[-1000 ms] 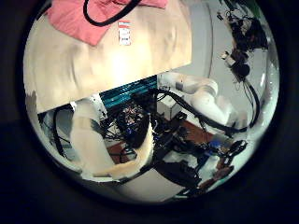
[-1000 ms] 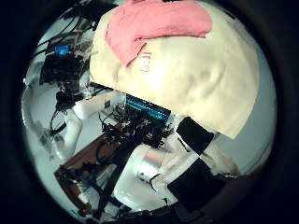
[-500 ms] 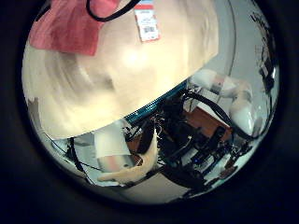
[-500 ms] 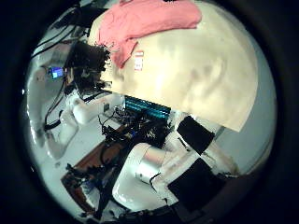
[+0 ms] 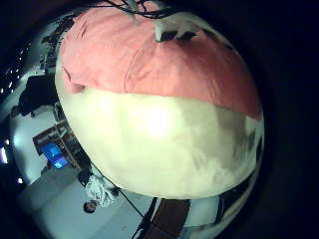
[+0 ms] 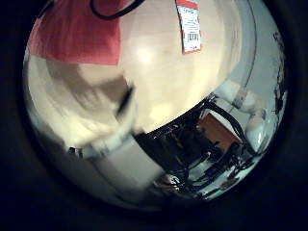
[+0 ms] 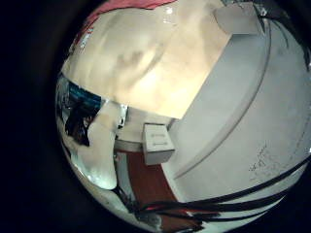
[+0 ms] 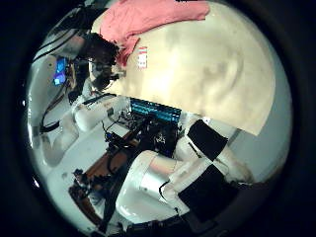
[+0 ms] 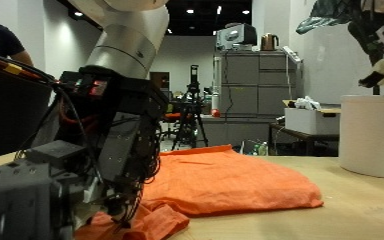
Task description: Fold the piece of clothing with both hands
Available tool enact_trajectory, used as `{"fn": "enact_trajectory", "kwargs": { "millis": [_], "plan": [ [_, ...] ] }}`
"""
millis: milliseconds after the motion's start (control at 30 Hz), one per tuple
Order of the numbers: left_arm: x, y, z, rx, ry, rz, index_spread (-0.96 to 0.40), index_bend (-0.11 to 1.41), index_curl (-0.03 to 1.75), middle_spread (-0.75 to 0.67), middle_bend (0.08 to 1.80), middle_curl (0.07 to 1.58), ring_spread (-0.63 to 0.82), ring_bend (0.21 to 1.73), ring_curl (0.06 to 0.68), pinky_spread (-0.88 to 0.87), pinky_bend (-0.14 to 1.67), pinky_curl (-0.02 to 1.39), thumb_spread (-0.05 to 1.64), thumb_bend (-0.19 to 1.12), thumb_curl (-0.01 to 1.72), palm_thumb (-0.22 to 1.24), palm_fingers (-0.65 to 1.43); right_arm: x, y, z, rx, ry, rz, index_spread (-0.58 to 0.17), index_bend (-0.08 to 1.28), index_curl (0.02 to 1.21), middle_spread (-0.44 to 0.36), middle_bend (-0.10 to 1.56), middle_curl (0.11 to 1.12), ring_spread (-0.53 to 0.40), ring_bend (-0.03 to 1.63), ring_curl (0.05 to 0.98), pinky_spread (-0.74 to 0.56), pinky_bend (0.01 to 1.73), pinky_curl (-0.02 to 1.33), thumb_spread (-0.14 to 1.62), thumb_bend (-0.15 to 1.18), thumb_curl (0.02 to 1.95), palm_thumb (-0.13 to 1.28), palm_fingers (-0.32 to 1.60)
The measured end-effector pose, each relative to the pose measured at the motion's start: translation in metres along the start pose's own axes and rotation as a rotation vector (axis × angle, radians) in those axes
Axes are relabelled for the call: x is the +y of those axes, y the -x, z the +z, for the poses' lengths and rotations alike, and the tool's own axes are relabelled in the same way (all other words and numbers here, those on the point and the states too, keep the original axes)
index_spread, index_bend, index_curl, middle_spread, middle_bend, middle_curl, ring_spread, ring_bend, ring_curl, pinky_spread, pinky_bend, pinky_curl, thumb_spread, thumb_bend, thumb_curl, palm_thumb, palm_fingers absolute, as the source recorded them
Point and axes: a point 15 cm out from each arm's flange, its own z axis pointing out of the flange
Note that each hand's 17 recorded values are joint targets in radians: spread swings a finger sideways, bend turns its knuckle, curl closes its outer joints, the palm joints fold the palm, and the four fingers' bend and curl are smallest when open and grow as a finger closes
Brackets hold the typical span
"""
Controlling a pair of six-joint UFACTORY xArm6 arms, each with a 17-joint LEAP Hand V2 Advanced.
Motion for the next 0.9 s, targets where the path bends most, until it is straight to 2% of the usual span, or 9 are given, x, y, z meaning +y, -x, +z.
{"fn": "enact_trajectory", "kwargs": {
  "millis": [100,133,167,267,367,500,600,700,900],
  "plan": [
    [-0.002,0.002,-0.002,-0.009,-0.009,-0.007,-0.10,0.39,0.46,-0.19,0.86,0.57,-0.11,0.67,0.269,-0.07,0.30,0.23,1.00,0.07,0.39,0.68,0.98,0.000,0.000,0.000,-0.002,0.000,-0.001,-0.237,0.23,0.38,0.222,0.16,0.25,0.241,0.19,0.249,0.37,0.21,0.31,1.16,-0.02,0.30,0.74,0.15],
    [-0.004,0.004,-0.004,-0.015,-0.018,-0.005,-0.14,0.38,0.47,-0.22,0.88,0.59,-0.19,0.73,0.292,-0.16,0.36,0.25,1.00,0.07,0.40,0.70,1.03,0.000,0.001,0.001,-0.002,0.001,-0.002,-0.236,0.23,0.38,0.224,0.16,0.25,0.241,0.19,0.249,0.37,0.21,0.31,1.16,-0.02,0.30,0.74,0.15],
    [-0.005,0.006,-0.007,-0.021,-0.027,-0.006,-0.17,0.39,0.49,-0.25,0.89,0.62,-0.26,0.84,0.340,-0.25,0.43,0.28,1.00,0.07,0.41,0.73,1.12,0.000,0.000,0.001,-0.001,0.003,-0.002,-0.236,0.23,0.38,0.224,0.16,0.25,0.239,0.19,0.247,0.37,0.21,0.31,1.16,-0.02,0.30,0.74,0.15],
    [-0.005,0.007,-0.014,-0.026,-0.039,-0.004,-0.27,0.45,0.57,-0.32,0.91,0.70,-0.39,1.02,0.427,-0.45,0.62,0.35,0.99,0.06,0.44,0.80,1.18,0.001,0.001,0.006,-0.004,0.014,-0.005,-0.236,0.25,0.38,0.226,0.16,0.24,0.239,0.19,0.243,0.37,0.22,0.32,1.16,-0.01,0.30,0.75,0.14],
    [0.000,0.011,-0.025,-0.026,-0.044,-0.012,-0.36,0.52,0.65,-0.38,0.94,0.75,-0.44,1.12,0.473,-0.58,0.76,0.41,0.98,0.06,0.48,0.85,1.15,0.000,0.001,0.010,-0.005,0.016,-0.006,-0.235,0.25,0.39,0.227,0.16,0.24,0.239,0.19,0.240,0.37,0.22,0.32,1.16,-0.01,0.30,0.75,0.14],
    [0.004,0.015,-0.040,-0.027,-0.060,-0.012,-0.46,0.58,0.76,-0.44,0.98,0.81,-0.46,1.21,0.509,-0.65,0.89,0.46,0.96,0.05,0.54,0.89,1.13,-0.006,-0.001,0.011,-0.002,0.008,-0.005,-0.236,0.28,0.39,0.215,0.17,0.24,0.232,0.15,0.218,0.36,0.26,0.33,1.17,-0.02,0.30,0.76,0.12],
    [0.007,0.020,-0.049,-0.024,-0.065,-0.014,-0.51,0.60,0.83,-0.47,1.00,0.85,-0.47,1.24,0.521,-0.68,0.95,0.49,0.96,0.03,0.57,0.90,1.09,-0.016,-0.003,0.013,0.002,-0.002,-0.006,-0.235,0.33,0.41,0.152,0.19,0.25,0.229,0.09,0.163,0.35,0.33,0.35,1.17,-0.02,0.30,0.76,0.08],
    [0.010,0.027,-0.057,-0.019,-0.077,-0.020,-0.56,0.59,0.90,-0.48,1.02,0.88,-0.47,1.27,0.528,-0.69,0.98,0.51,0.96,0.01,0.60,0.91,1.06,-0.037,-0.009,0.013,0.014,-0.039,-0.011,-0.229,0.35,0.41,0.092,0.21,0.27,0.228,0.12,0.129,0.32,0.34,0.35,1.16,-0.01,0.31,0.77,0.08],
    [0.018,0.035,-0.074,-0.016,-0.086,-0.023,-0.63,0.56,1.03,-0.51,1.02,0.94,-0.47,1.30,0.532,-0.70,1.00,0.53,0.96,-0.01,0.64,0.92,1.04,-0.080,-0.013,0.028,0.023,-0.052,-0.037,-0.230,0.25,0.38,0.020,0.21,0.29,0.209,0.26,0.178,0.26,0.23,0.32,1.16,-0.02,0.31,0.79,0.16]
  ]
}}
